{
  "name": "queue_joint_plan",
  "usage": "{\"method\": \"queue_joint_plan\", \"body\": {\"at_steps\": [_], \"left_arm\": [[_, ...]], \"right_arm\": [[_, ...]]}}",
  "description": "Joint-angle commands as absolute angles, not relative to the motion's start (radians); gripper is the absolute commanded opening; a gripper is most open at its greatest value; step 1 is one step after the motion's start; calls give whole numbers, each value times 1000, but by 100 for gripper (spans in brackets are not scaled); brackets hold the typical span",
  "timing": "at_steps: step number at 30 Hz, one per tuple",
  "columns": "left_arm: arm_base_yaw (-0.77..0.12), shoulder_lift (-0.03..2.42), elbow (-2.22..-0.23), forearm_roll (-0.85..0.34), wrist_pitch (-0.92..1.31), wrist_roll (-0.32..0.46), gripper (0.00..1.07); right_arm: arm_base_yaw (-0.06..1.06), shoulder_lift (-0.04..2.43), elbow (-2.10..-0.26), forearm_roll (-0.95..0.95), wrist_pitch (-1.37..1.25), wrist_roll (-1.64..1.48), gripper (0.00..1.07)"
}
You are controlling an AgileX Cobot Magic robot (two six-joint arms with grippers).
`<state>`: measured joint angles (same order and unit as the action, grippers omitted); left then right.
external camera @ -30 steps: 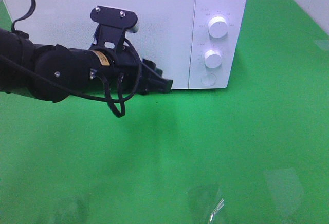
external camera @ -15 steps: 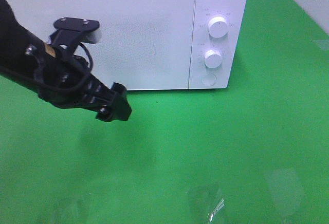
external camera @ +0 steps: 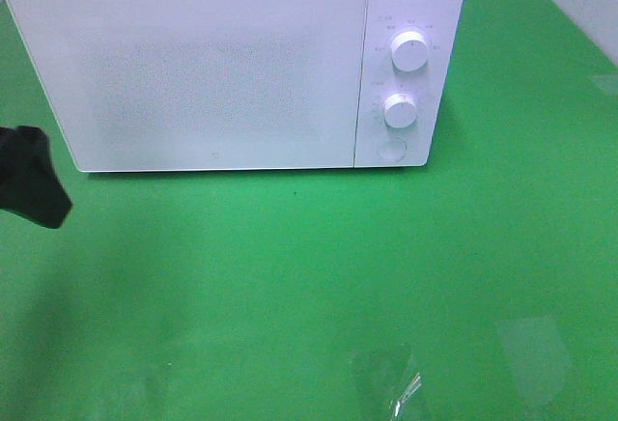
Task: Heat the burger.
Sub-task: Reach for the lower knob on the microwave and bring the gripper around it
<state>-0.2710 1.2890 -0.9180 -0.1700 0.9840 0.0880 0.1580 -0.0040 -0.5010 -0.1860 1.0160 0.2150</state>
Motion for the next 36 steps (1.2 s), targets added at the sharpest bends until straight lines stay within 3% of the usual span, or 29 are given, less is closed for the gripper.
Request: {"method": "queue_joint_plan", "body": {"at_steps": [1, 2, 3, 6, 7, 10, 20, 36], "left_arm": [[-160, 1244, -916, -154, 1064, 85, 98], [-160, 1244, -916, -154, 1064, 85, 98], [-85, 1227, -914, -151, 1091, 94, 98], [-26, 1212, -914, -152, 1108, 96, 98], [40, 1197, -914, -155, 1130, 94, 98], [88, 1160, -914, -161, 1142, 88, 98], [90, 949, -770, -144, 1091, 96, 98], [90, 410, -523, -111, 1040, 96, 98]], "right_arm": [[153, -31, -501, -187, 1010, 218, 73], [153, -31, -501, -187, 1010, 218, 73], [153, -31, -501, -187, 1010, 218, 73], [153, -31, -501, -187, 1010, 218, 73], [153, -31, -501, -187, 1010, 218, 73], [153, -31, -501, -187, 1010, 218, 73], [153, -31, -501, -187, 1010, 217, 73], [153, -31, -501, -187, 1010, 217, 73]]}}
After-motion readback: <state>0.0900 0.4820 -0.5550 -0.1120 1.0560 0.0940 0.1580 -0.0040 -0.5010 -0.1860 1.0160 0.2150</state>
